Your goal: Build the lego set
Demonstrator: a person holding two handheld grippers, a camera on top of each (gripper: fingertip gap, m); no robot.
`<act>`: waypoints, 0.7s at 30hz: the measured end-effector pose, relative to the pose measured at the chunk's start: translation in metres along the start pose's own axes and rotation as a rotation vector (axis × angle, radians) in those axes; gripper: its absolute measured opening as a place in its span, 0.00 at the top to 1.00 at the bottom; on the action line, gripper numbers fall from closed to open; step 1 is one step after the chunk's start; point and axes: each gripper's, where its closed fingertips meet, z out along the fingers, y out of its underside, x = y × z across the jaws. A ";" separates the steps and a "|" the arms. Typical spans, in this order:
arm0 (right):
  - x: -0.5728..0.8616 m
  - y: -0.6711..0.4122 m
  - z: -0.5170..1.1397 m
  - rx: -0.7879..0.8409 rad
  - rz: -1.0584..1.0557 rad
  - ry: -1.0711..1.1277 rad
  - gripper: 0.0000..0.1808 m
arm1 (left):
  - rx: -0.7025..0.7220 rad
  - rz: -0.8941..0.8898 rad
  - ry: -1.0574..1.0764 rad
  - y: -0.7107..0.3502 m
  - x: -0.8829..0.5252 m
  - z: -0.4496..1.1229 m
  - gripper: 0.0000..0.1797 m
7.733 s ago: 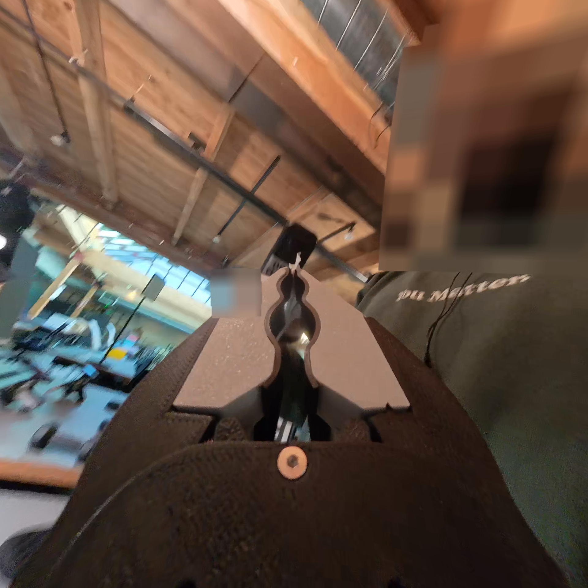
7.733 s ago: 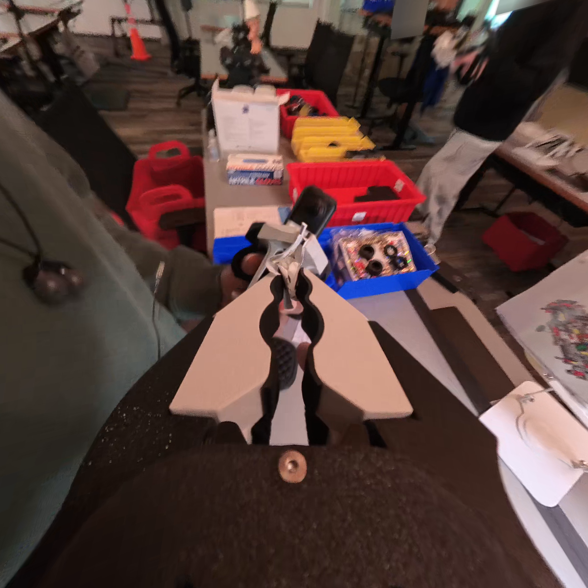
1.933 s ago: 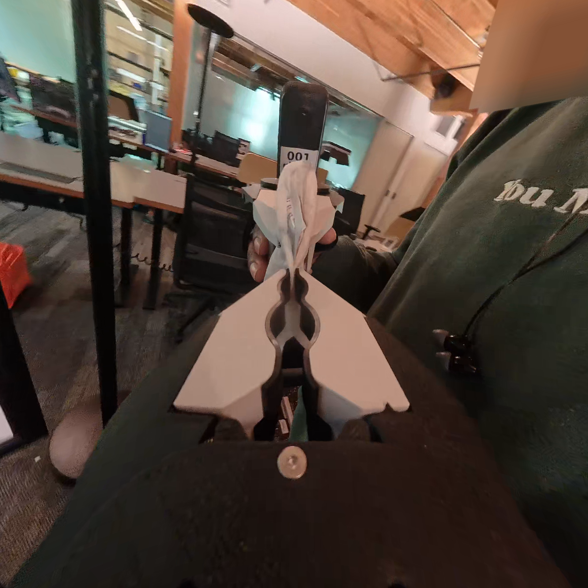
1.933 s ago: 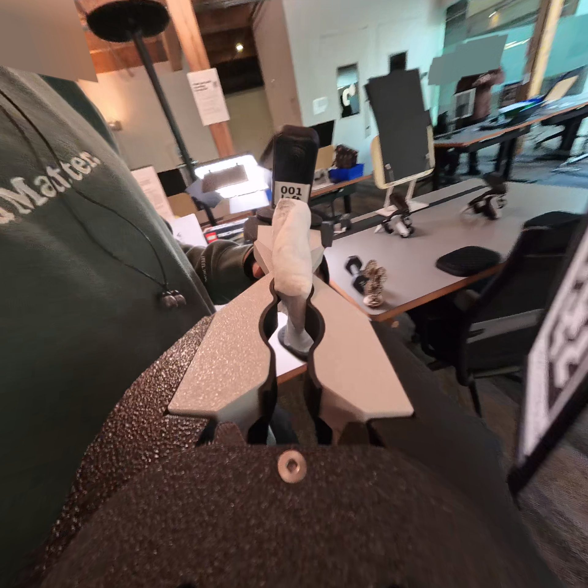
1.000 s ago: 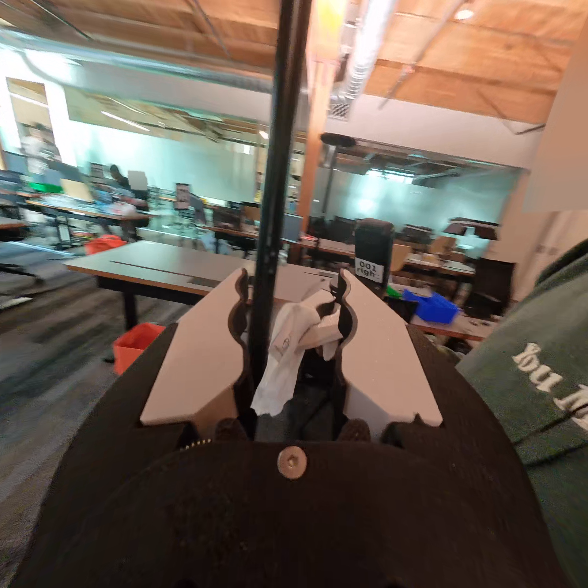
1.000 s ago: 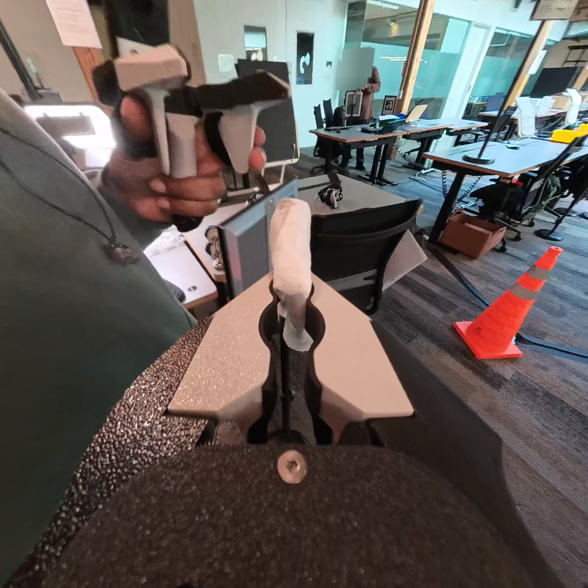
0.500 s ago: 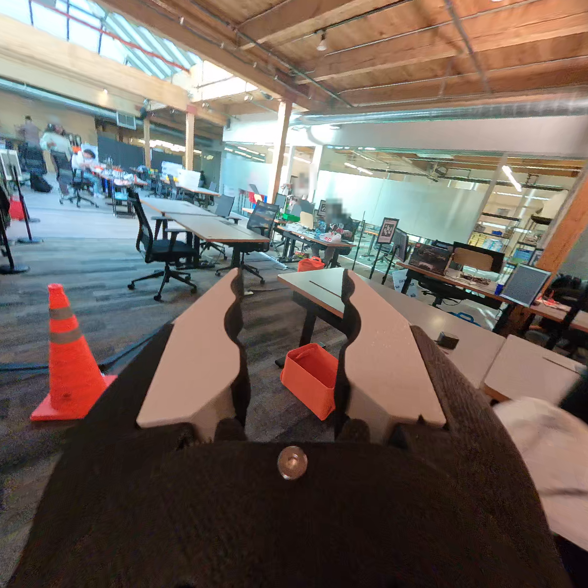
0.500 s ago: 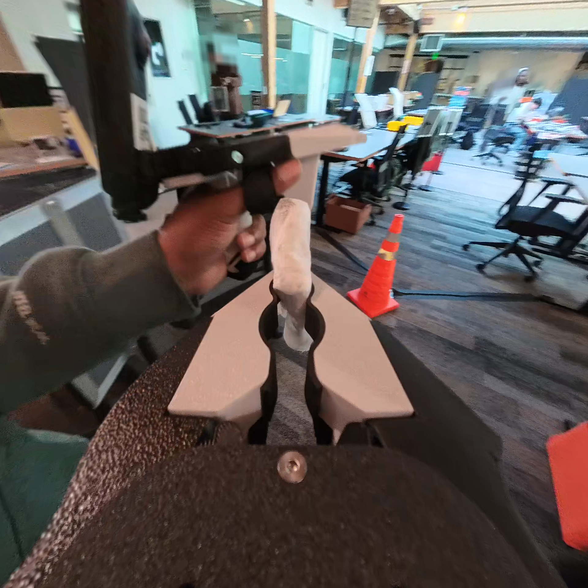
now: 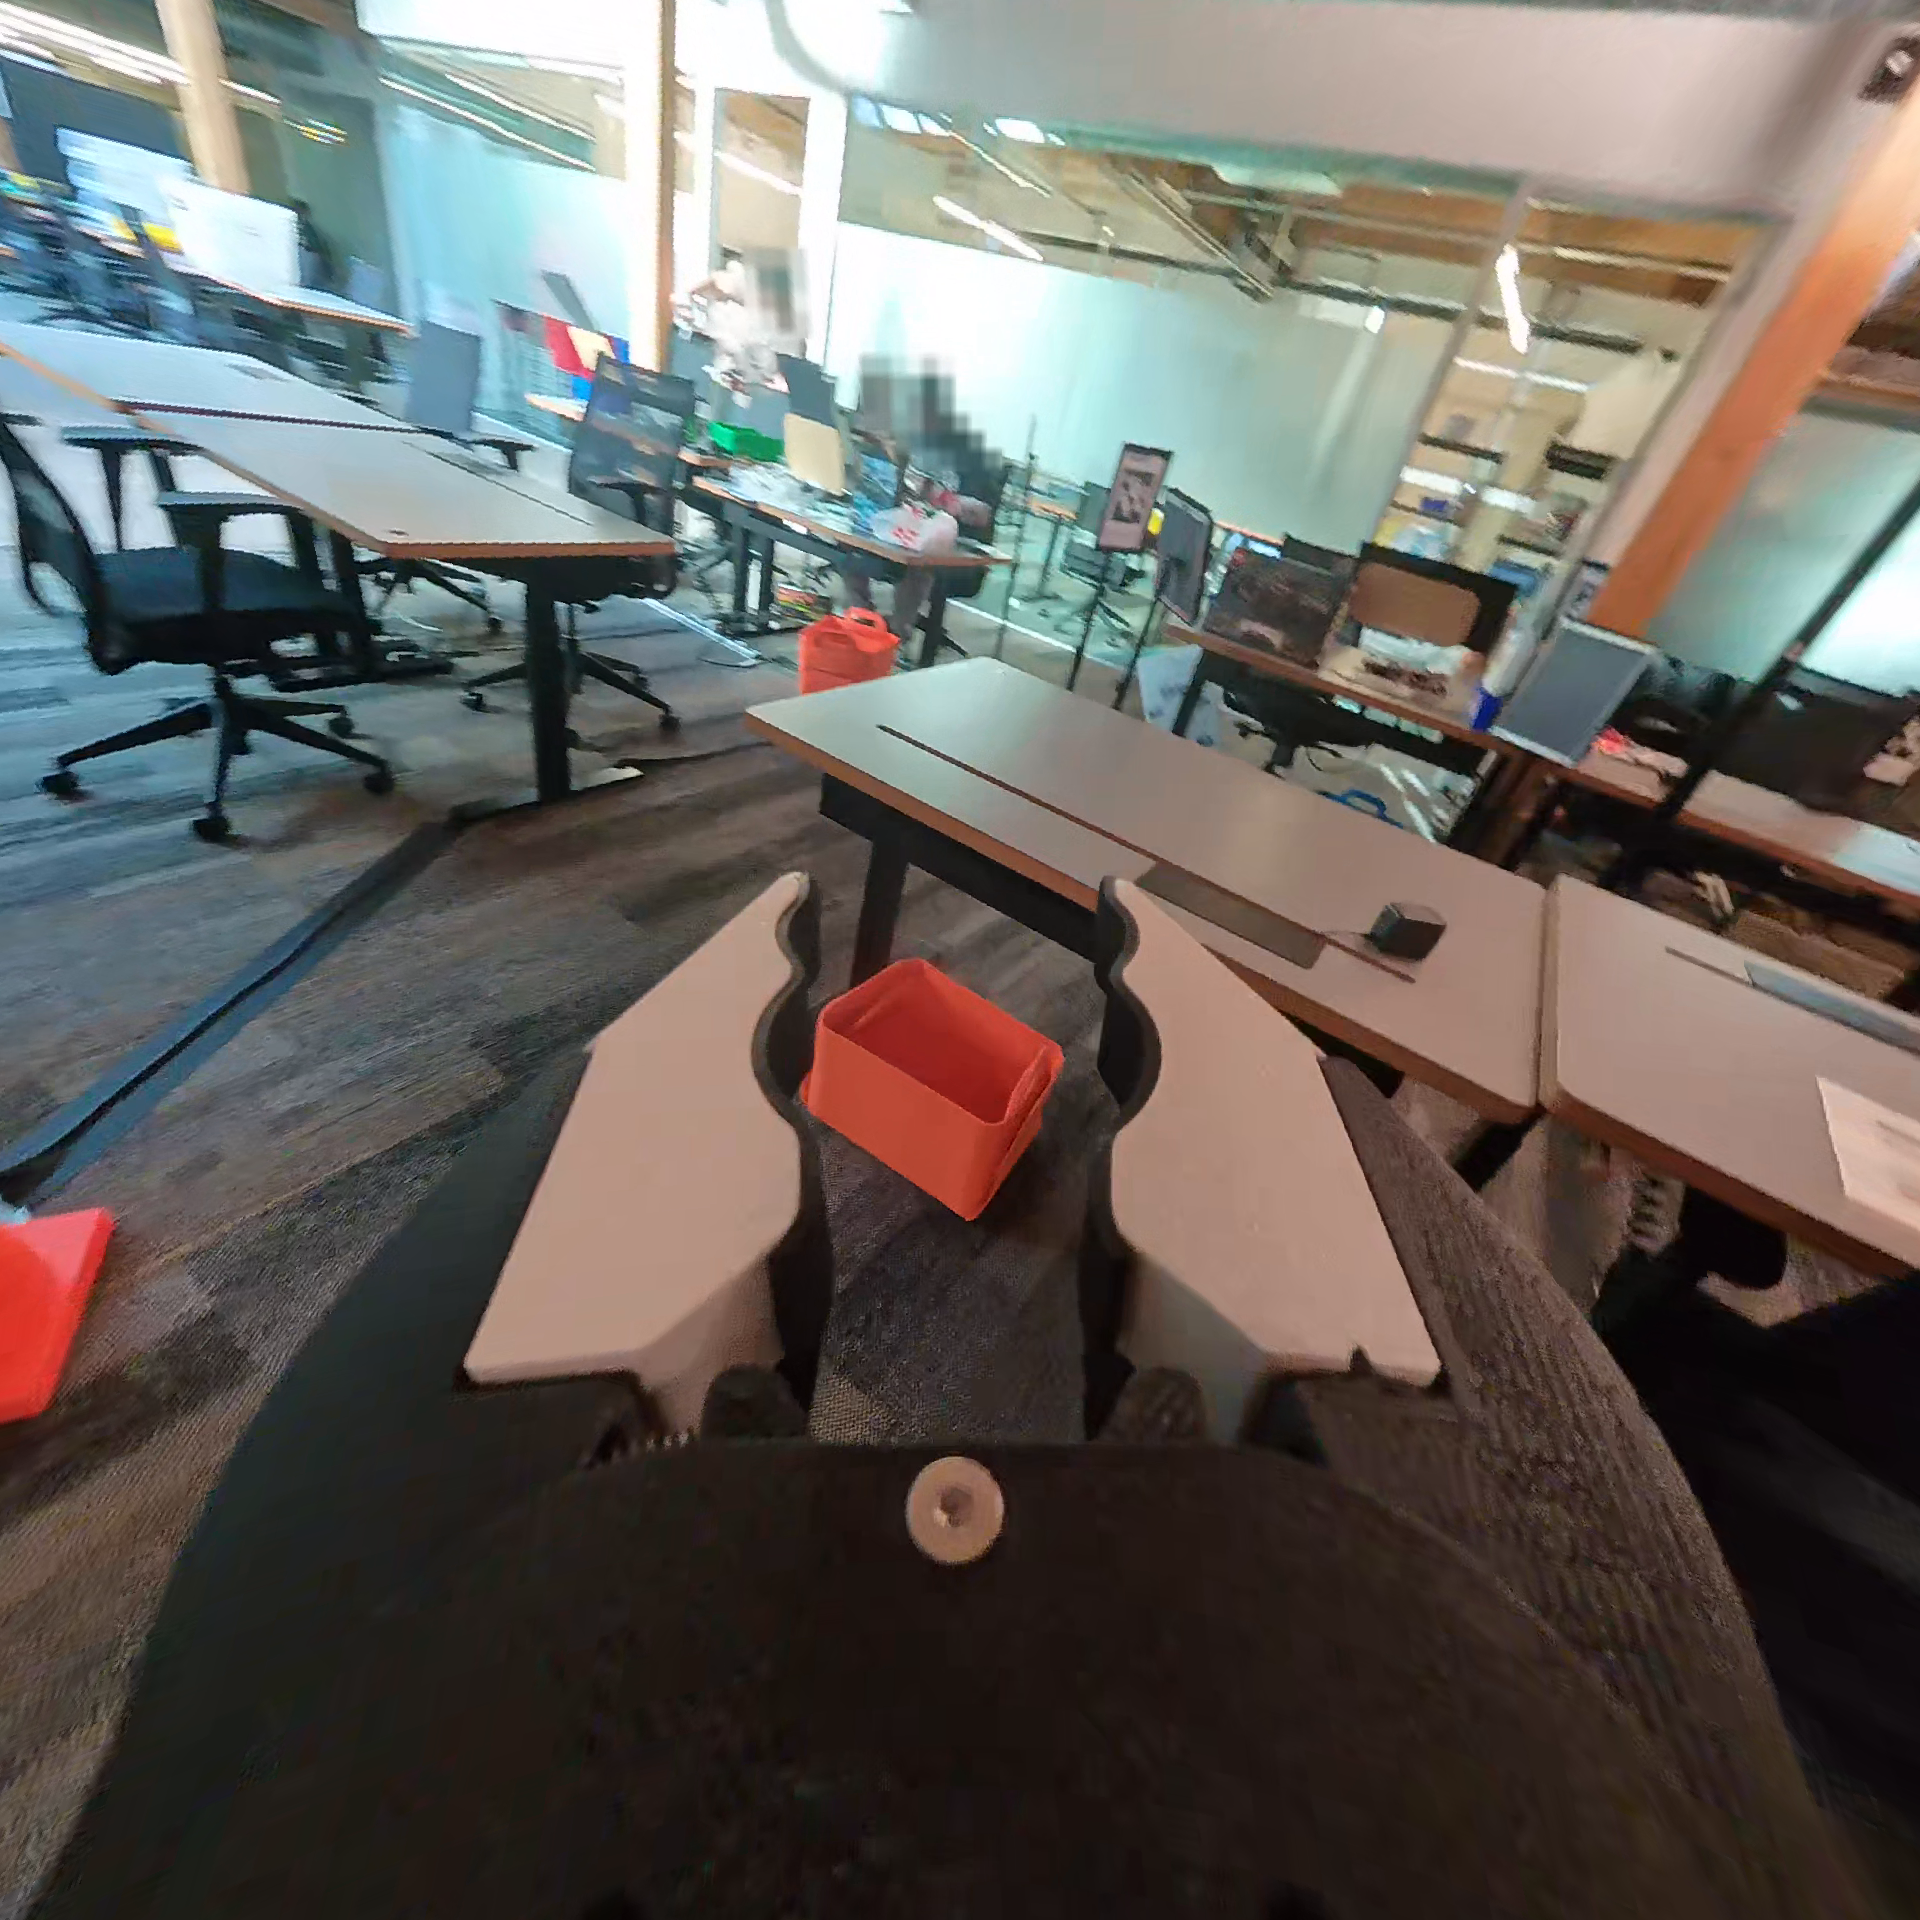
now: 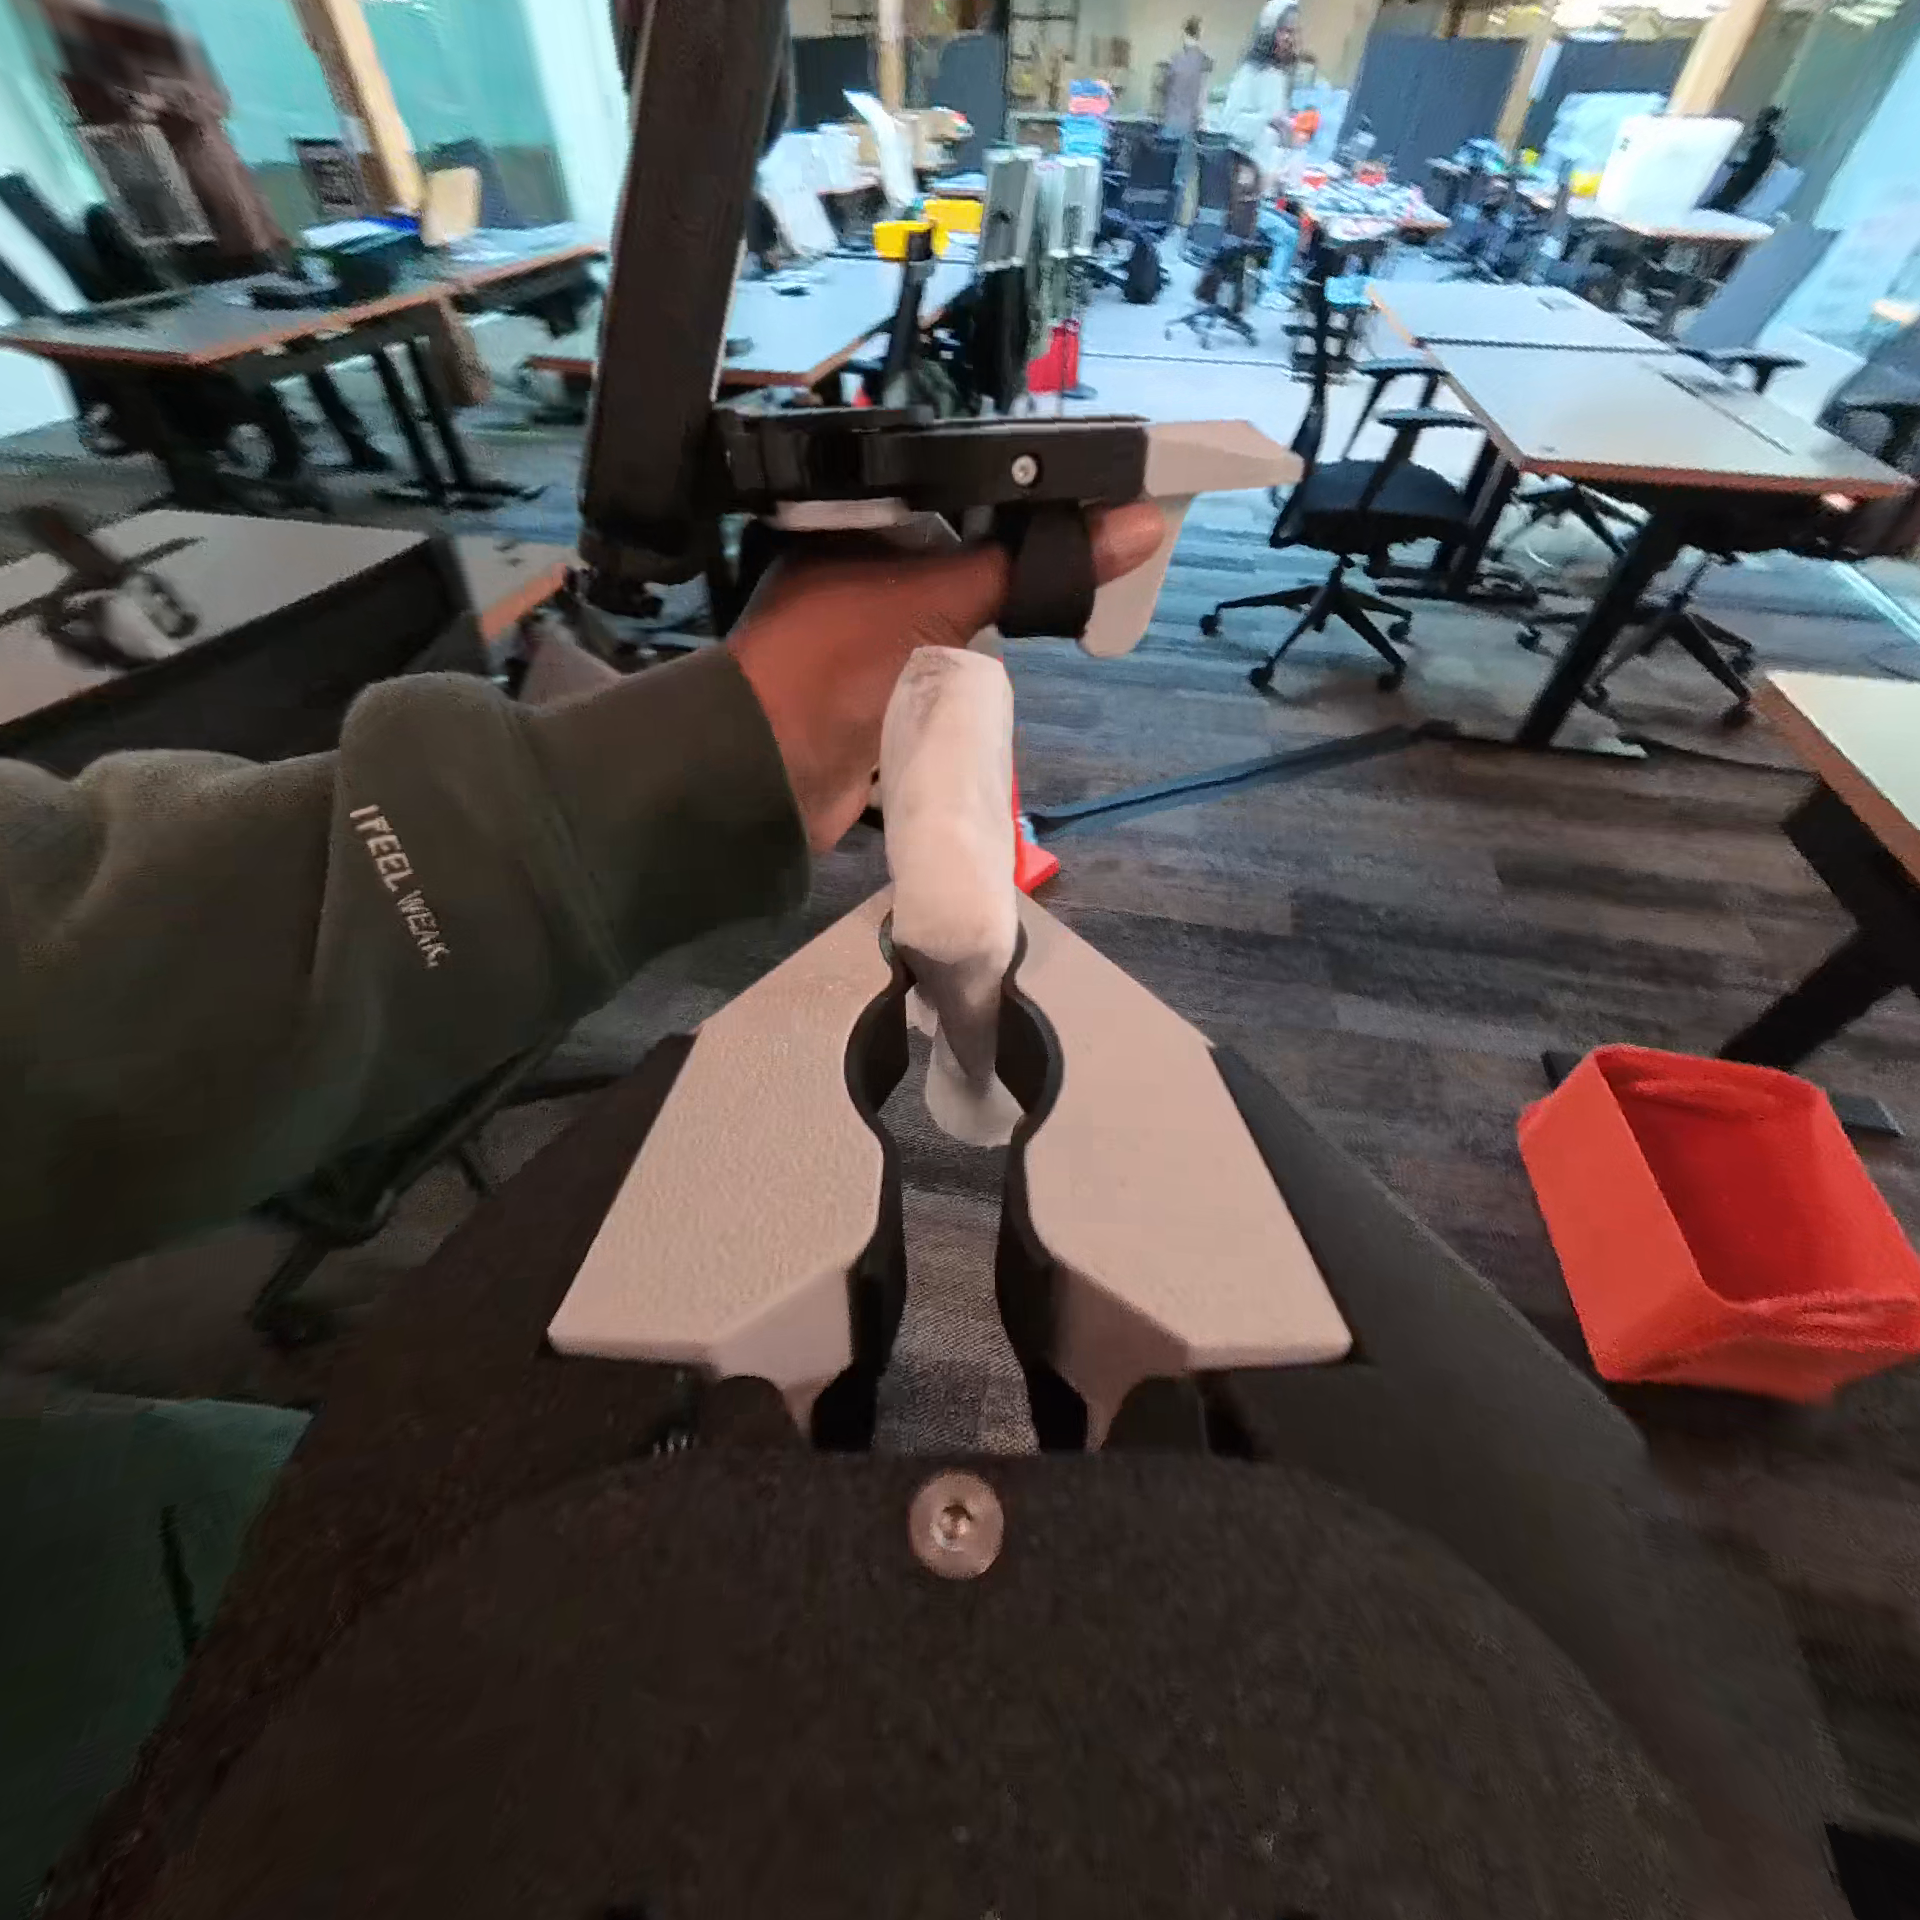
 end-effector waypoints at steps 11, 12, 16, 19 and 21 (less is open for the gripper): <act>0.150 -0.073 0.232 0.019 -0.020 0.381 0.96 | -0.093 0.153 0.221 -0.035 -0.213 0.112 0.73; 0.158 -0.082 0.259 0.012 -0.047 0.374 0.96 | -0.087 0.162 0.213 -0.042 -0.234 0.116 0.73; 0.179 -0.107 0.369 -0.035 -0.045 0.259 0.95 | -0.060 0.122 0.116 -0.066 -0.318 0.132 0.73; 0.199 -0.117 0.449 -0.059 -0.038 0.170 0.95 | -0.061 0.088 0.023 -0.066 -0.376 0.155 0.73; 0.219 -0.117 0.504 -0.075 -0.030 0.113 0.95 | -0.080 0.073 -0.024 -0.060 -0.414 0.179 0.73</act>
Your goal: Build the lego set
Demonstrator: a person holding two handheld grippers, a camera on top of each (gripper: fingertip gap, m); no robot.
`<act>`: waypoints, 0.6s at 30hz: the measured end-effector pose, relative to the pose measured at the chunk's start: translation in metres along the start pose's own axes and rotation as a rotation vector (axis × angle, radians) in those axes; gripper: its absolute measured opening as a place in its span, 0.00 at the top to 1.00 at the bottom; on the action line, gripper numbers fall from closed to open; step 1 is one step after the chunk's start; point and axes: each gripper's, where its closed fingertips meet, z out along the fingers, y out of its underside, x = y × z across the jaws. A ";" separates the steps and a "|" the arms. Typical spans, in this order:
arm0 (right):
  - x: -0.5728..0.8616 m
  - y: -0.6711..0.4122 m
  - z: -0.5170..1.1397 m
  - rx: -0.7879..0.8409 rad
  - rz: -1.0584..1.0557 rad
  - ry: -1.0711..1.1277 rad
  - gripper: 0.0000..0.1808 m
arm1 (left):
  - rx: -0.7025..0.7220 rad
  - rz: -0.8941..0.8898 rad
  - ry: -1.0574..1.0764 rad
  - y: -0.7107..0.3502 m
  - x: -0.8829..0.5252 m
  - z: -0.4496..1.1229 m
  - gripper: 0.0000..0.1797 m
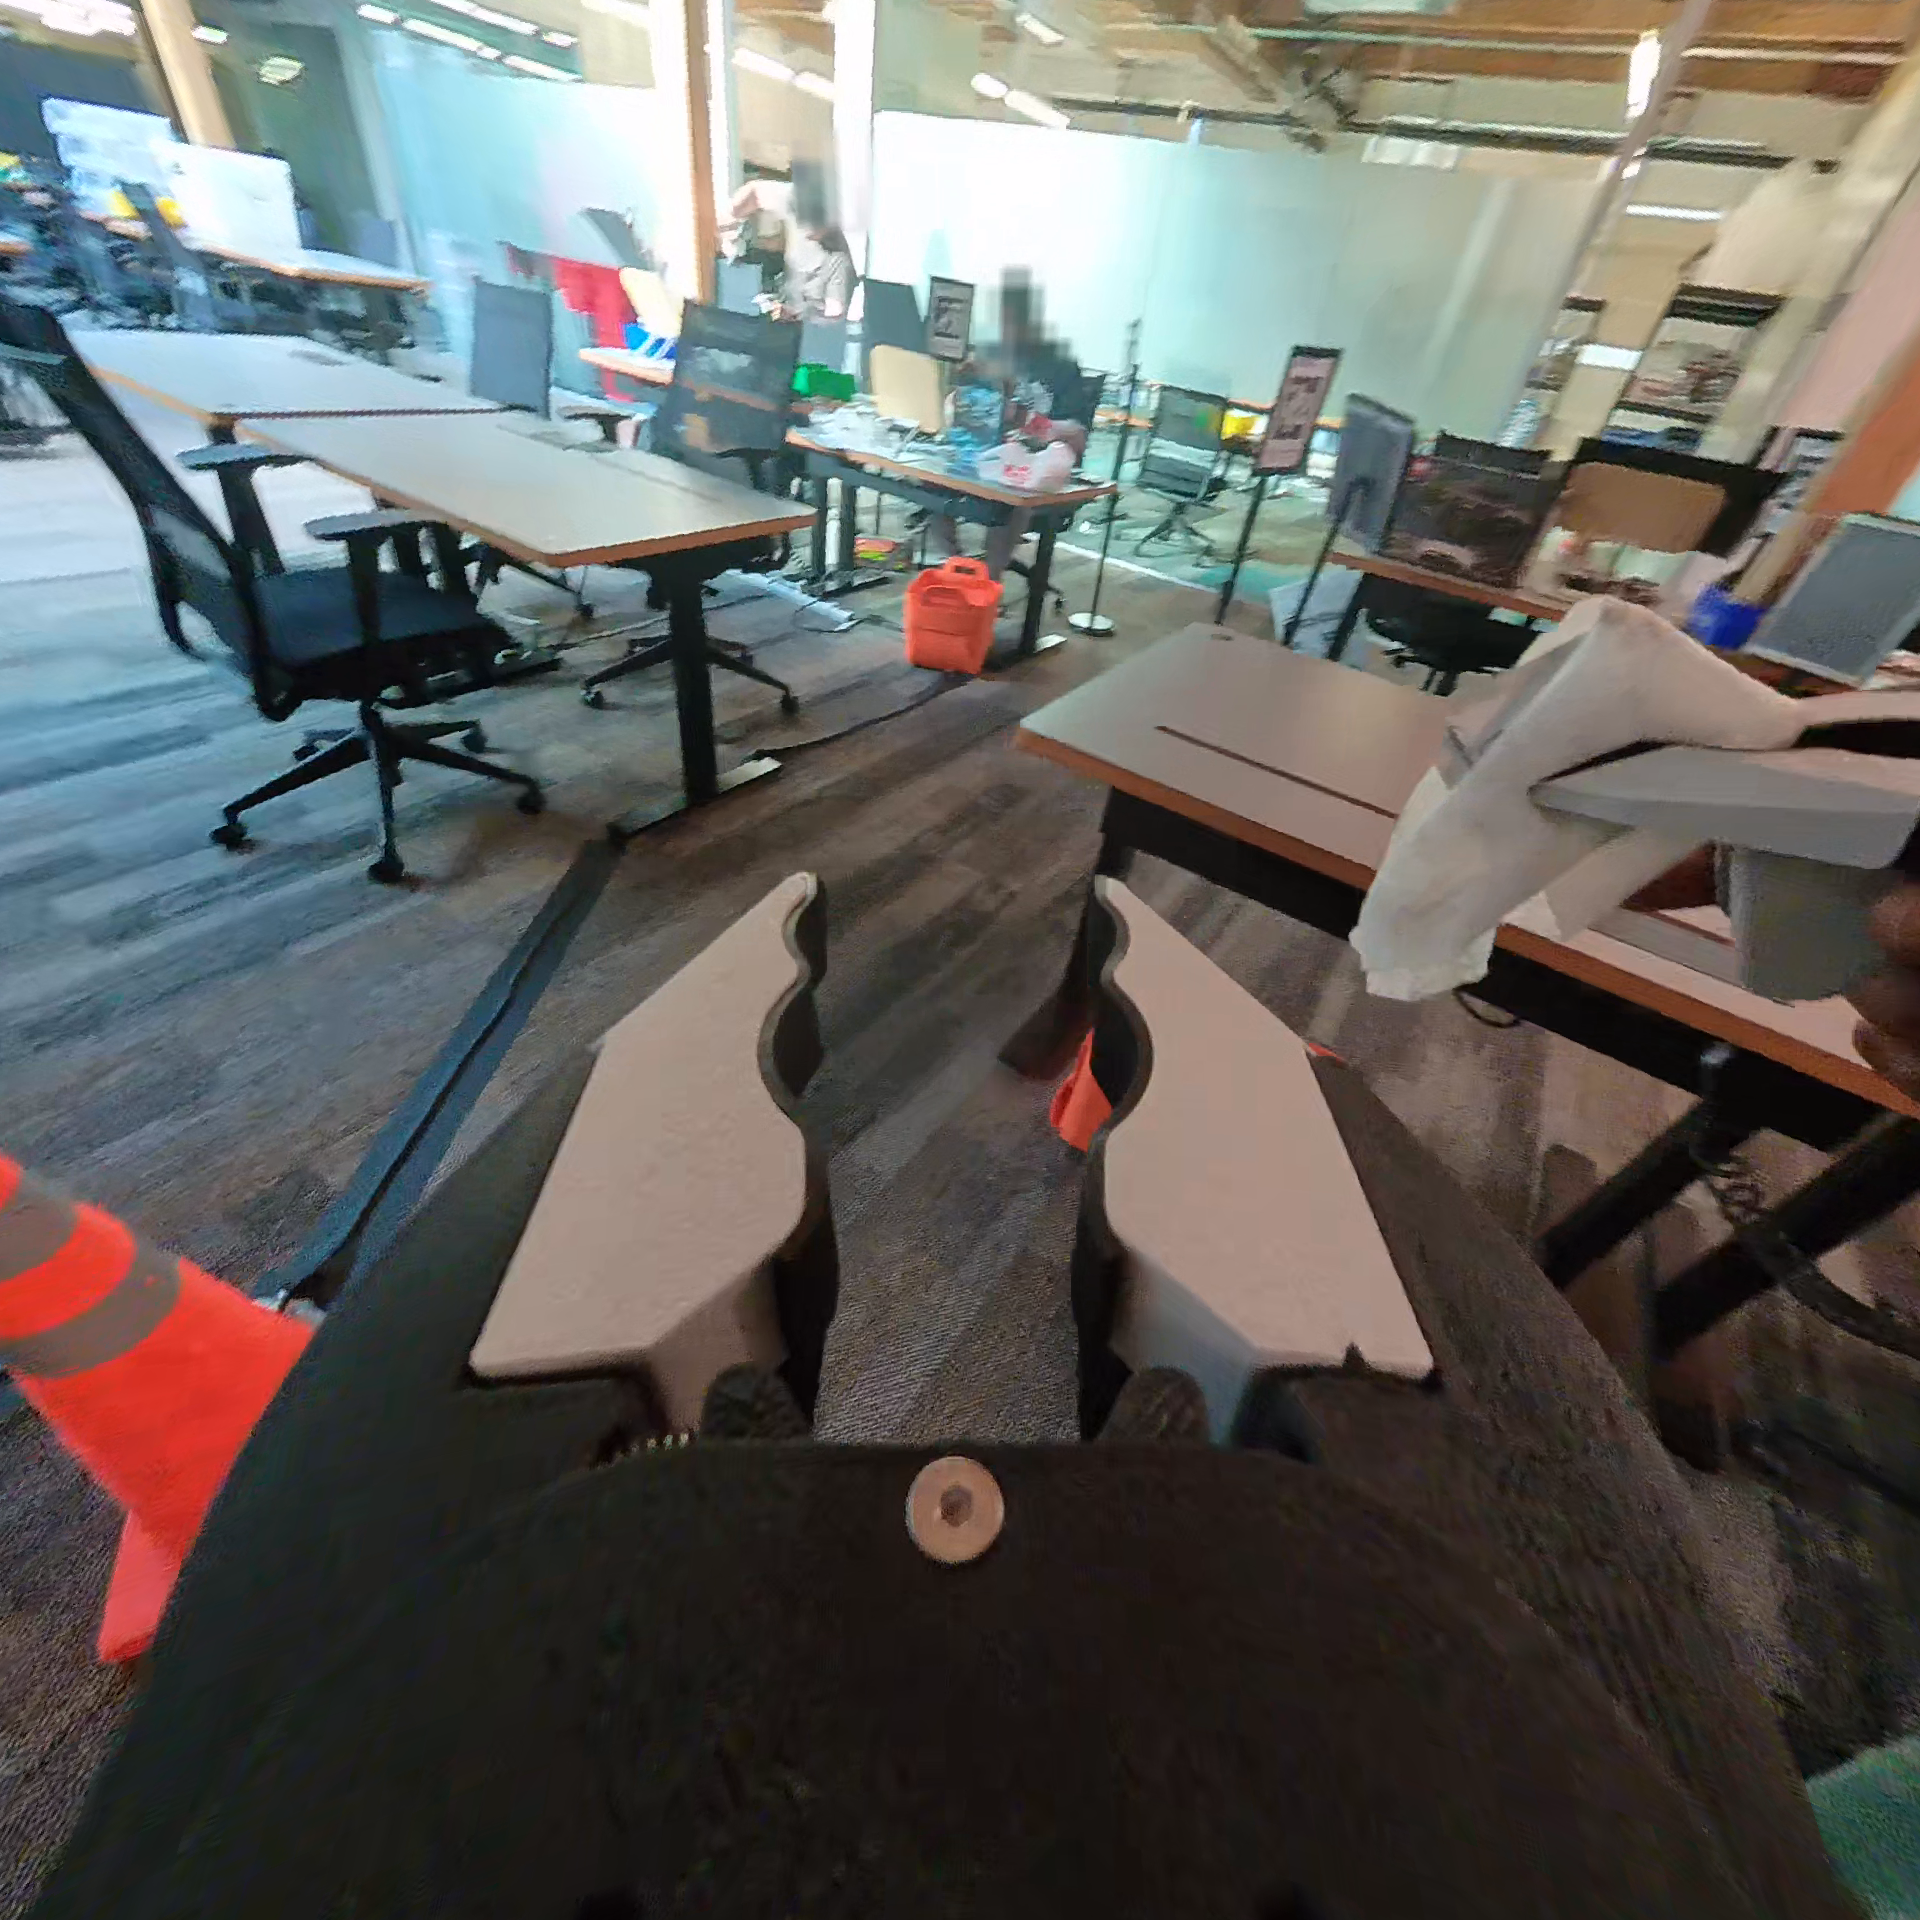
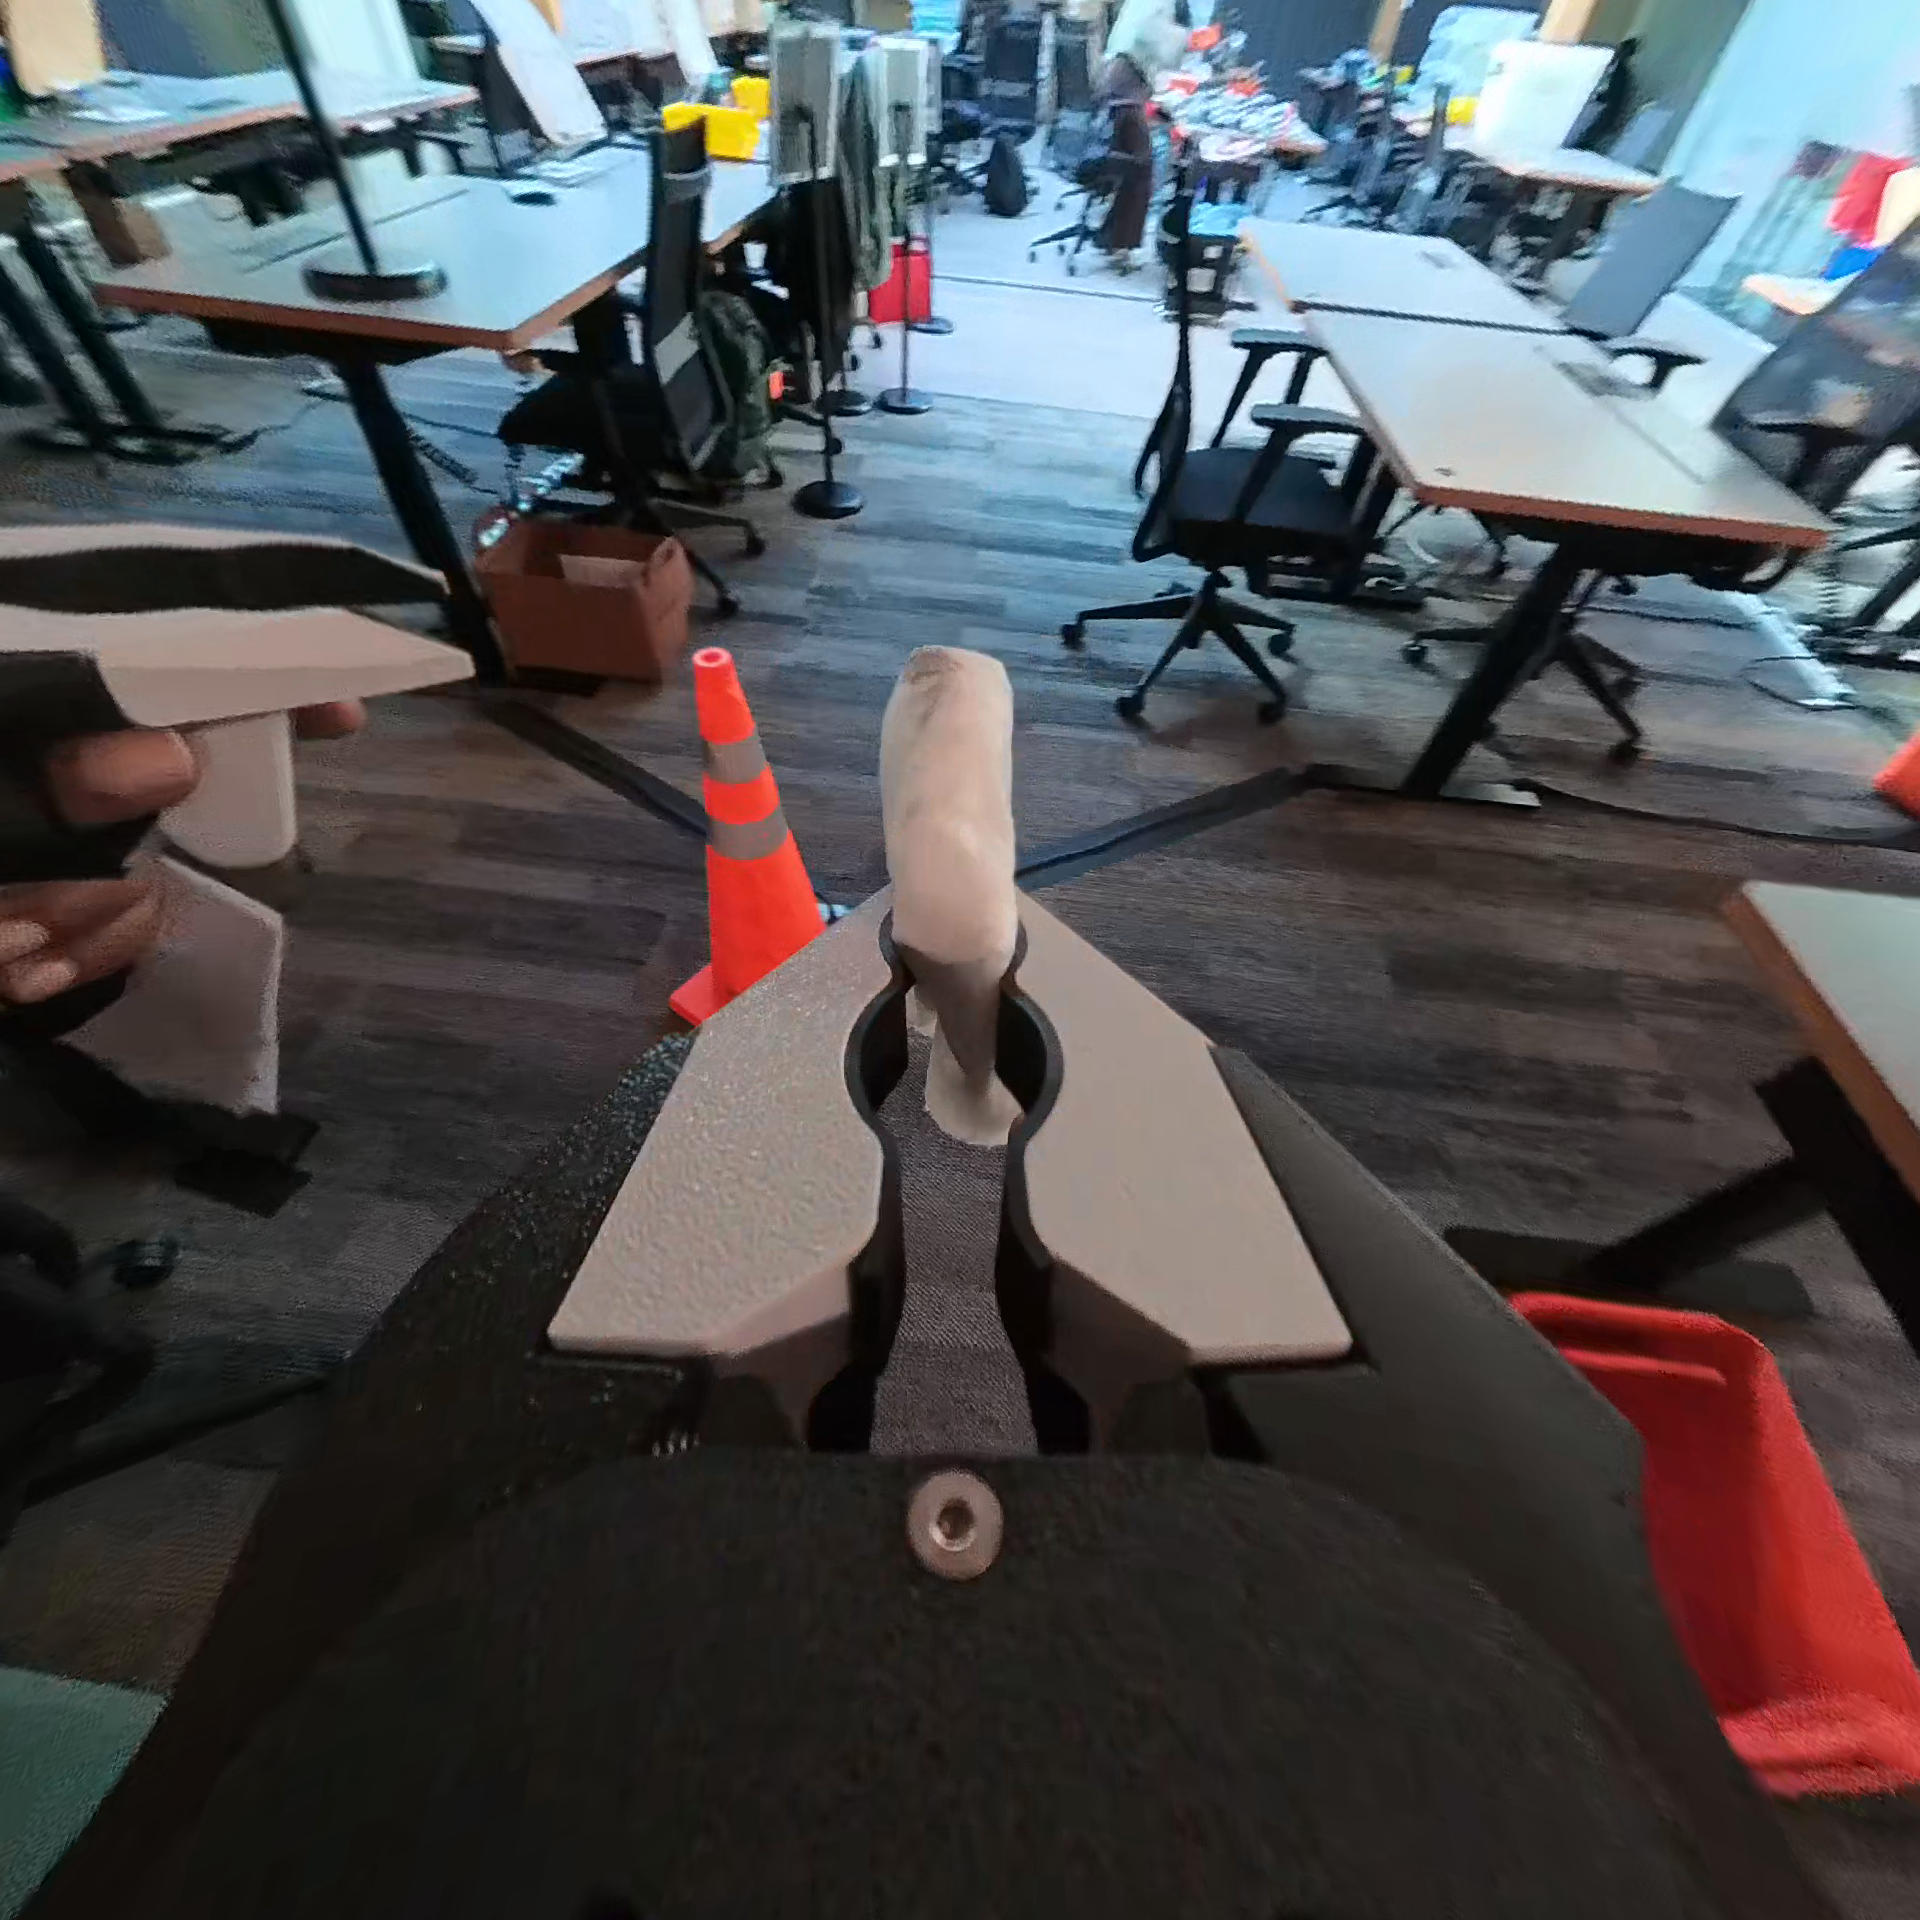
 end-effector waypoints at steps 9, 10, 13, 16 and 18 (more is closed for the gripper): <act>0.103 -0.062 0.270 0.072 -0.047 -0.262 0.95 | 0.027 -0.003 -0.202 -0.042 -0.173 0.169 0.70; 0.113 -0.076 0.297 0.072 -0.062 -0.294 0.96 | 0.049 -0.006 -0.218 -0.056 -0.188 0.185 0.70; 0.138 -0.118 0.374 0.074 -0.102 -0.380 0.96 | 0.054 -0.001 -0.273 -0.080 -0.236 0.229 0.71; 0.158 -0.146 0.449 0.081 -0.110 -0.444 0.95 | 0.052 -0.041 -0.324 -0.083 -0.295 0.272 0.71; 0.169 -0.153 0.502 0.072 -0.094 -0.466 0.95 | 0.040 -0.054 -0.356 -0.076 -0.338 0.302 0.71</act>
